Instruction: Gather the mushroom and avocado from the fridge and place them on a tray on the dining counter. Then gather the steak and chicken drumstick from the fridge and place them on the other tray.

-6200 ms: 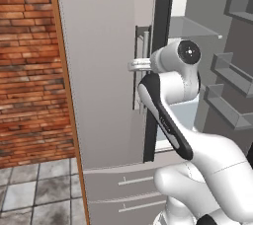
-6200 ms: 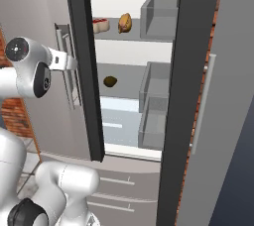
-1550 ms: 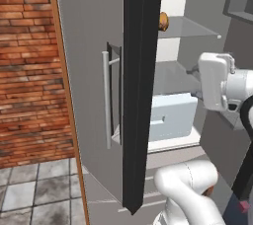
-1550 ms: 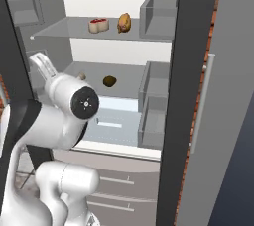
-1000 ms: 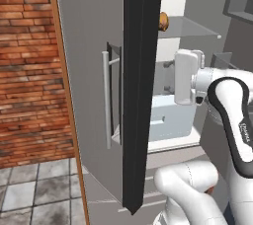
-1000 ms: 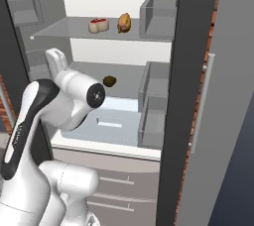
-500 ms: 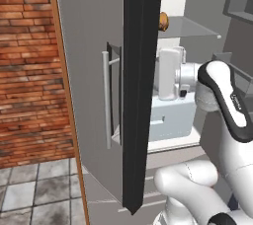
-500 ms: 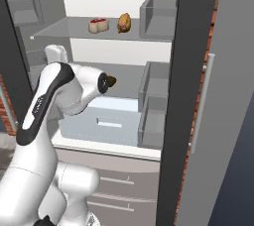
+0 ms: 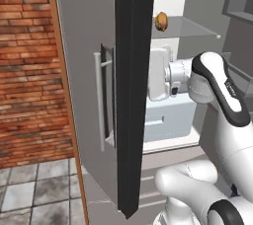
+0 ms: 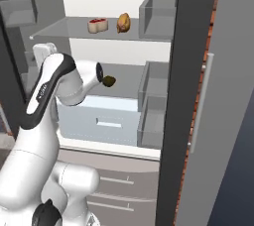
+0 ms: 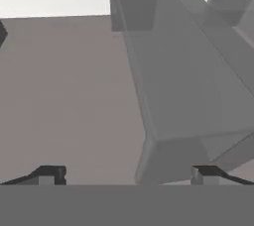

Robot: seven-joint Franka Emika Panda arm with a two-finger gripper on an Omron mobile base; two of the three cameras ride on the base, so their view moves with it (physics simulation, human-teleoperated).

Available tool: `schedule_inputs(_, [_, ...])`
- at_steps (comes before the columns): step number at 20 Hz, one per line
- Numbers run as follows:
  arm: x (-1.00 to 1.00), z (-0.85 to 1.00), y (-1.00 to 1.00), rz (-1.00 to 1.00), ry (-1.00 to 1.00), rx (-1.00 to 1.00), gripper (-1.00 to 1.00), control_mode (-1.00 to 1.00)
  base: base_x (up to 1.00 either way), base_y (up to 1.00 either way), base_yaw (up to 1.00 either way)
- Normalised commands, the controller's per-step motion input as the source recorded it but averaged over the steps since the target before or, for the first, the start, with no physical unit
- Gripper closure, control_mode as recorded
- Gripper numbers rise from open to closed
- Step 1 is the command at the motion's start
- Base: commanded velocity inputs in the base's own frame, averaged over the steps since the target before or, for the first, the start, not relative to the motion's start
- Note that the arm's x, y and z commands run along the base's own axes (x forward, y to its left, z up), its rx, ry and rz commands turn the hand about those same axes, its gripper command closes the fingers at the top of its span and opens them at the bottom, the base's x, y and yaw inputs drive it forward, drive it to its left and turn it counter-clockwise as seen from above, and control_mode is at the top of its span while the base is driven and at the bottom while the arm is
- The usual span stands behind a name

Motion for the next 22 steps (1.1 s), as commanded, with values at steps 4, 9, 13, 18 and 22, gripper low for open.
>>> schedule_inputs(4, [-0.27, 0.0, 0.81, 0.16, 0.0, 0.0, -1.0, -1.0, 0.0, 0.0, 0.0])
schedule_inputs(9, [-0.3, 0.0, 0.84, 0.13, 0.0, 0.0, -1.0, -1.0, 0.0, 0.0, 0.0])
schedule_inputs(13, [-0.29, -0.04, 0.91, 0.09, 0.0, -0.01, -1.0, -1.0, 0.0, 0.0, 0.0])
schedule_inputs(18, [-0.11, -0.04, 0.75, 0.05, 0.0, 0.0, -1.0, -1.0, 0.0, 0.0, 0.0])
schedule_inputs(22, [0.0, -0.04, 0.25, 0.0, 0.01, -0.01, -1.0, -1.0, 0.0, 0.0, 0.0])
